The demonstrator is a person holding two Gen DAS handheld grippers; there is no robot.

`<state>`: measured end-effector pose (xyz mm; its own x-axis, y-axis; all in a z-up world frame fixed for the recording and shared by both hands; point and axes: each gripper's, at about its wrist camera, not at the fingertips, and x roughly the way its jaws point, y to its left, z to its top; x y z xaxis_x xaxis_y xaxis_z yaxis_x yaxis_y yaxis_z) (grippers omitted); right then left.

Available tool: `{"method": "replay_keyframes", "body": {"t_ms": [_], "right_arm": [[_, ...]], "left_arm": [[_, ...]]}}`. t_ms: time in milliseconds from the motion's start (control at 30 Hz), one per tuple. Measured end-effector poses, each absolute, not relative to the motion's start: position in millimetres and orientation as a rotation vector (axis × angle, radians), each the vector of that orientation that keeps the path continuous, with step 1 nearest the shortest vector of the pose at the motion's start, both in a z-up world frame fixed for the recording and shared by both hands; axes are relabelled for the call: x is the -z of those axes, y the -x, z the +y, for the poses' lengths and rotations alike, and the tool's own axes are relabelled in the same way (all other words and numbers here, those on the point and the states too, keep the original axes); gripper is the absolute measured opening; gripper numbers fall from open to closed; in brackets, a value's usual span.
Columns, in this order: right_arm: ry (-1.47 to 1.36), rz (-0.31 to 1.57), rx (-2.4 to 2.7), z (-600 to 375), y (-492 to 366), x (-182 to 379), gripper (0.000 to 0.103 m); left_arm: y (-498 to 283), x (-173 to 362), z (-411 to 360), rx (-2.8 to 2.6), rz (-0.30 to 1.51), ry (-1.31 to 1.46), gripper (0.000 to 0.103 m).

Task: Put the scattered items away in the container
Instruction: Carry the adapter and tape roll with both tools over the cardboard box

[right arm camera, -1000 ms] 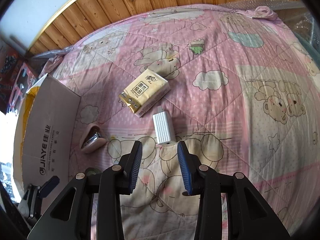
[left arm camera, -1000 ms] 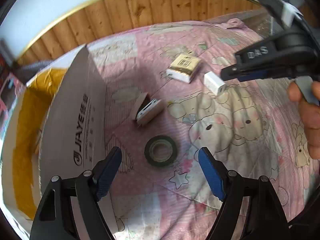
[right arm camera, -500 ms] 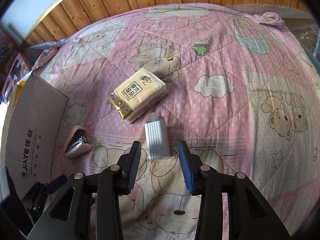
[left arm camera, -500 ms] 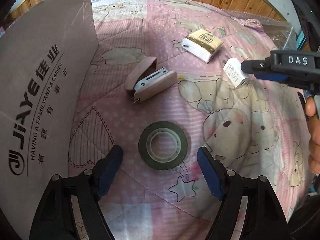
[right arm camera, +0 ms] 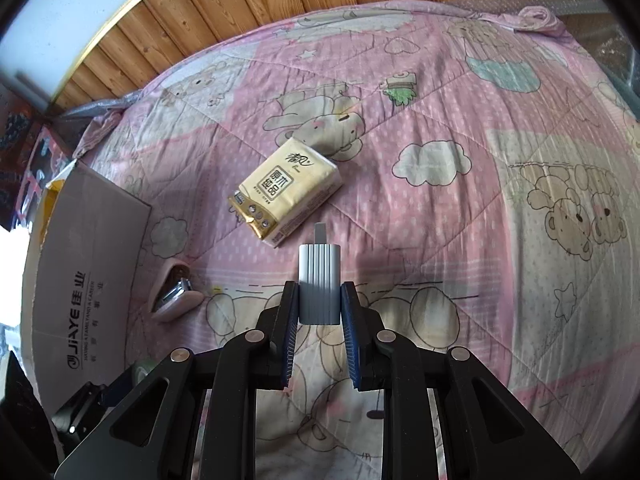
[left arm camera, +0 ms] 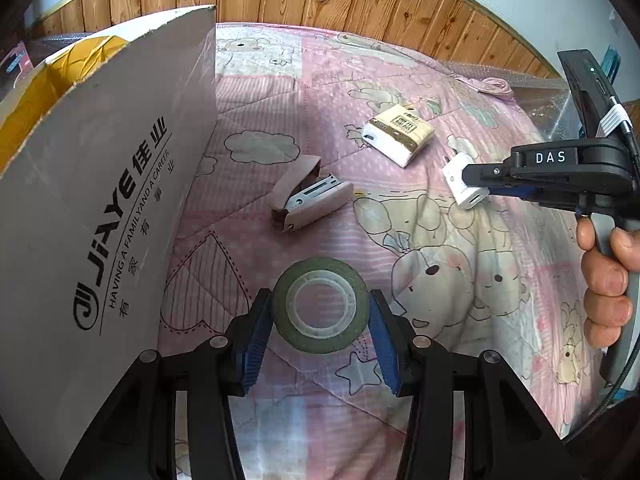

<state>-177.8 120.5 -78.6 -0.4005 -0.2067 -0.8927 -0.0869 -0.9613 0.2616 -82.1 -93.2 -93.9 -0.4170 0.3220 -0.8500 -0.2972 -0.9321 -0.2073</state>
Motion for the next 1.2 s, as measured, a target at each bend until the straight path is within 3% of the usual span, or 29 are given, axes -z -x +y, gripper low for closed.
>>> {"method": "replay_keyframes", "body": {"t_ms": [633,900,1200], "right_arm": [[-1.628,-0.411,2.534,73.2,88.3,59.1,0.022],[-1.577,-0.293,2.61,52.4,60.8,42.0,0.022],[-1.559,-0.289,2.612,31.9,36.7,34.2,0.022]], "left_arm": [[44.3,43.5,-108.9,-2.399,0.002,1.324,0.049],[25.5,27.4,-119.6,-2.403,0.001,1.281,0.049],[10.4,11.7,-142.6,-2.422,-0.028,1.258,0.049]]}}
